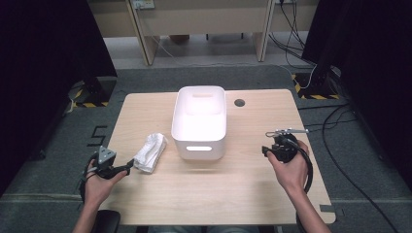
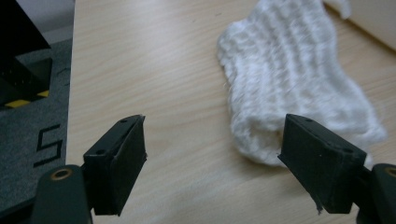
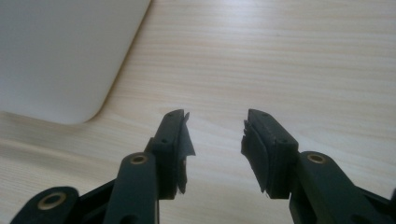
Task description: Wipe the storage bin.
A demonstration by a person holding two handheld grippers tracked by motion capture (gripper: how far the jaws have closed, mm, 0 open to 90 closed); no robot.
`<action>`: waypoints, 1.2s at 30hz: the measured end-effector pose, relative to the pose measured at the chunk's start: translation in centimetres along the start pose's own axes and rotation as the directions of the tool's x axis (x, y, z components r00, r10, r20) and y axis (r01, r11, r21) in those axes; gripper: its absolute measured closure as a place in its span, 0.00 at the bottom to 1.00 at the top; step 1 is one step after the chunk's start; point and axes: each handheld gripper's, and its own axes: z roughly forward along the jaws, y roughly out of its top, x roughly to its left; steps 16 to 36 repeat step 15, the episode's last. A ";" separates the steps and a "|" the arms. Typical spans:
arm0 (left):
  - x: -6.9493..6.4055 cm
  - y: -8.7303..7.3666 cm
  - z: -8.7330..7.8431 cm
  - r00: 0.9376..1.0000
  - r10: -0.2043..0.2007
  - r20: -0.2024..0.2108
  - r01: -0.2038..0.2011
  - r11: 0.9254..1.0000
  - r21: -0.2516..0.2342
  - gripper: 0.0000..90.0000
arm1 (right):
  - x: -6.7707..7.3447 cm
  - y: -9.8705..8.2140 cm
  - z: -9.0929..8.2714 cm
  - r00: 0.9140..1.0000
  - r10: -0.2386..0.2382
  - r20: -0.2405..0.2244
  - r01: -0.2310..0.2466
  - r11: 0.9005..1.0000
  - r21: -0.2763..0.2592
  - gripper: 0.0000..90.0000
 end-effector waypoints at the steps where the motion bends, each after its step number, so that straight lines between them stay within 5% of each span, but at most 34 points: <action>1: 0.1 -0.3 0.1 1.000 -0.009 0.000 0.009 1.000 0.001 0.24 | -0.2 -0.3 -0.1 1.000 0.005 0.001 -0.005 1.000 -0.002 0.65; 9: -0.3 -1.6 0.5 1.000 -0.026 -0.007 0.026 0.999 -0.019 0.27 | -1.4 -2.1 0.1 0.999 0.018 0.035 -0.019 1.000 0.017 0.63; 36: -0.6 -1.6 0.6 0.999 -0.029 -0.029 0.028 0.999 -0.040 0.27 | -1.4 -2.2 0.7 0.999 0.004 0.043 -0.005 1.000 0.026 0.62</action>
